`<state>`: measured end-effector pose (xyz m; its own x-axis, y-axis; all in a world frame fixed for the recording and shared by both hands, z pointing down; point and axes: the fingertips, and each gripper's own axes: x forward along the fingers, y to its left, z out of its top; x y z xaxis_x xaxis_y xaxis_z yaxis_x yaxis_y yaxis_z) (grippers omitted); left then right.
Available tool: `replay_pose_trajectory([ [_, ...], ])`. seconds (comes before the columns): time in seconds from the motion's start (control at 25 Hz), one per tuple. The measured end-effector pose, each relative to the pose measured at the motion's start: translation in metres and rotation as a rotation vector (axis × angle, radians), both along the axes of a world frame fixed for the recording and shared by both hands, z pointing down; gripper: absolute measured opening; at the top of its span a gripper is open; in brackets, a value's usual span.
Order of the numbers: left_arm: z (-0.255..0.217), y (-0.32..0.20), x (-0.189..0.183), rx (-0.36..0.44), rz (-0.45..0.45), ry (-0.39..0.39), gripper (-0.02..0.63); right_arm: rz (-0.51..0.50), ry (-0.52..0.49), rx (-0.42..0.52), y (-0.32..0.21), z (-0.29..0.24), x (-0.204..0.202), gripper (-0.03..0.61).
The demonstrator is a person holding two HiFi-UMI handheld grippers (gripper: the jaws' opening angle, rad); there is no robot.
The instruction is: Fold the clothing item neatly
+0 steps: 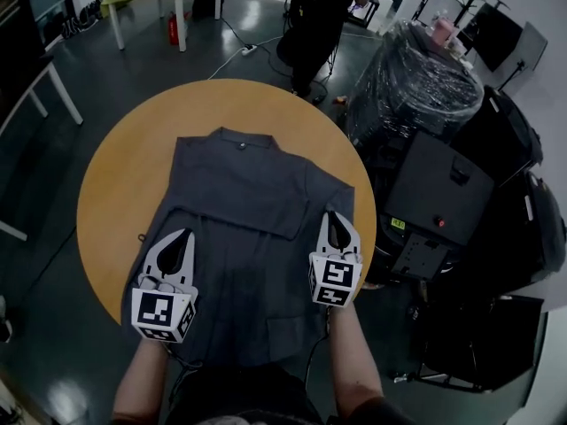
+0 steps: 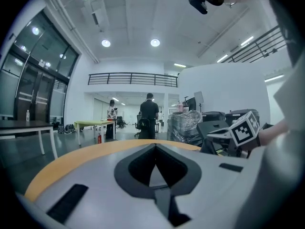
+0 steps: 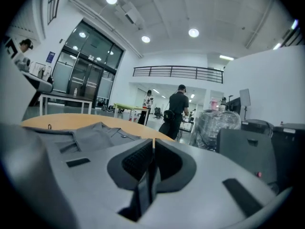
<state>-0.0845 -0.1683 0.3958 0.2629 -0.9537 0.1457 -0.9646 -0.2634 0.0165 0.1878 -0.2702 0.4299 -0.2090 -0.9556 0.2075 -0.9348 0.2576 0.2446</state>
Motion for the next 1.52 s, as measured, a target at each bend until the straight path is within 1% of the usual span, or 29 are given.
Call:
replay_pose_trajectory([
  [0.12, -0.018, -0.007, -0.014, 0.043, -0.011, -0.05, 0.008, -0.057, 0.02, 0.033, -0.01, -0.019, -0.025, 0.006],
  [0.16, -0.023, -0.008, -0.02, 0.051, -0.013, -0.056, 0.008, -0.079, 0.027, 0.04, -0.01, -0.024, -0.037, 0.006],
  [0.28, -0.028, -0.012, -0.041, 0.054, -0.019, -0.024, 0.008, -0.174, 0.091, 0.056, -0.008, -0.03, -0.085, 0.006],
  [0.36, -0.024, -0.017, -0.052, 0.044, -0.005, -0.003, 0.008, -0.237, 0.133, 0.047, -0.008, -0.024, -0.121, 0.006],
  [0.44, -0.015, -0.024, -0.059, 0.029, 0.032, 0.0, 0.008, -0.27, 0.152, 0.013, -0.007, -0.008, -0.153, 0.006],
  [0.6, 0.001, -0.033, -0.078, -0.004, 0.083, 0.006, 0.008, -0.295, 0.185, -0.056, -0.001, 0.024, -0.204, 0.006],
  [0.72, 0.011, -0.037, -0.09, -0.032, 0.107, 0.008, 0.008, -0.293, 0.159, -0.117, 0.001, 0.046, -0.231, 0.006],
  [0.84, 0.016, -0.042, -0.095, -0.04, 0.128, 0.009, 0.008, -0.29, 0.125, -0.195, 0.006, 0.067, -0.244, 0.008],
  [0.96, 0.024, -0.044, -0.099, -0.051, 0.142, 0.014, 0.008, -0.28, 0.08, -0.212, 0.018, 0.074, -0.245, 0.01],
  [1.04, 0.029, -0.046, -0.098, -0.061, 0.15, 0.016, 0.008, -0.244, 0.052, -0.207, 0.025, 0.074, -0.235, 0.026],
  [1.08, 0.03, -0.047, -0.097, -0.063, 0.157, 0.016, 0.008, -0.207, 0.036, -0.209, 0.027, 0.075, -0.224, 0.026],
  [1.16, 0.032, -0.048, -0.093, -0.061, 0.17, 0.015, 0.008, -0.095, 0.012, -0.224, 0.031, 0.081, -0.195, 0.026],
  [1.24, 0.032, -0.049, -0.091, -0.06, 0.183, 0.012, 0.008, 0.03, 0.012, -0.275, 0.036, 0.097, -0.161, 0.026],
  [1.32, 0.033, -0.05, -0.09, -0.062, 0.192, 0.007, 0.008, 0.128, 0.01, -0.38, 0.045, 0.122, -0.133, 0.044],
  [1.4, 0.036, -0.051, -0.092, -0.067, 0.196, 0.004, 0.008, 0.184, -0.021, -0.471, 0.052, 0.143, -0.117, 0.078],
  [1.44, 0.038, -0.051, -0.093, -0.071, 0.197, 0.005, 0.008, 0.199, -0.039, -0.492, 0.054, 0.149, -0.113, 0.078],
  [1.52, 0.042, -0.052, -0.093, -0.08, 0.201, 0.006, 0.008, 0.206, -0.071, -0.501, 0.052, 0.153, -0.113, 0.08],
])
